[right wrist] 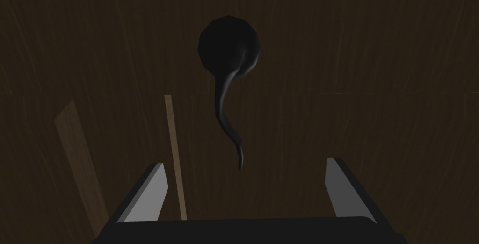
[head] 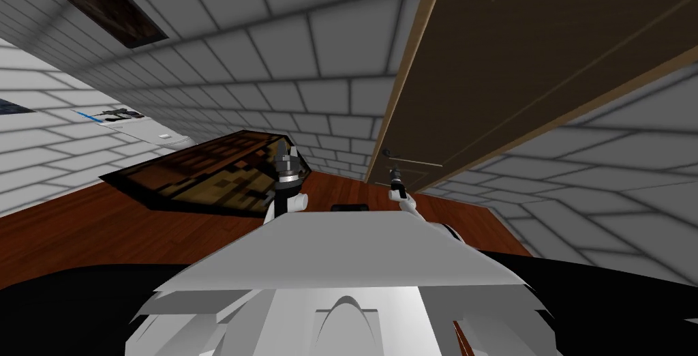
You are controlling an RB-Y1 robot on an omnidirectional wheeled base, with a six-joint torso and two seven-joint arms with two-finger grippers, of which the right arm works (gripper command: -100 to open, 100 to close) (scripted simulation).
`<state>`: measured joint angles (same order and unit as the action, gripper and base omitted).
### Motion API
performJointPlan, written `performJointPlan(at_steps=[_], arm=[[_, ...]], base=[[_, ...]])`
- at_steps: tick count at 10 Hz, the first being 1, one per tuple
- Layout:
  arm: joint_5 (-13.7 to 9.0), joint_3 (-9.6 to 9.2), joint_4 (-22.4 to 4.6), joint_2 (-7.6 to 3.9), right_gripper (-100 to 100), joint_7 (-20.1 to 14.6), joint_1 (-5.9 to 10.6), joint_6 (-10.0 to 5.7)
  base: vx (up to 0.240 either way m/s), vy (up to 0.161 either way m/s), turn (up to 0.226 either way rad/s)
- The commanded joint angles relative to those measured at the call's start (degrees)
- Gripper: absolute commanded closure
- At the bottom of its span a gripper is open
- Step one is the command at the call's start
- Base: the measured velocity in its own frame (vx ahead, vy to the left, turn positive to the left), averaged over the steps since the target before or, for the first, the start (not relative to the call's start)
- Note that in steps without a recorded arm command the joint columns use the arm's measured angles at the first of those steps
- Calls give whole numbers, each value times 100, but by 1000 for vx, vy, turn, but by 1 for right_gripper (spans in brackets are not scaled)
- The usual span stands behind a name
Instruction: Pull the door open
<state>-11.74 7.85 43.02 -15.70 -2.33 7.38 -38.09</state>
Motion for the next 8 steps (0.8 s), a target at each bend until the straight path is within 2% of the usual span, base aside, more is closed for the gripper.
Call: performJointPlan(at_steps=[1,3,4,8], arm=[[-19,32,-212,-35,-100,-17,91,4],[-29,48,-351,-54,-100,-28,150,-10],[-24,39,-330,-49,-100,-26,142,-22],[-90,138,-457,-246,-100,-185,55,-106]], base=[[102,-89,104],[76,-50,56],[29,-21,17],[169,-23,86]])
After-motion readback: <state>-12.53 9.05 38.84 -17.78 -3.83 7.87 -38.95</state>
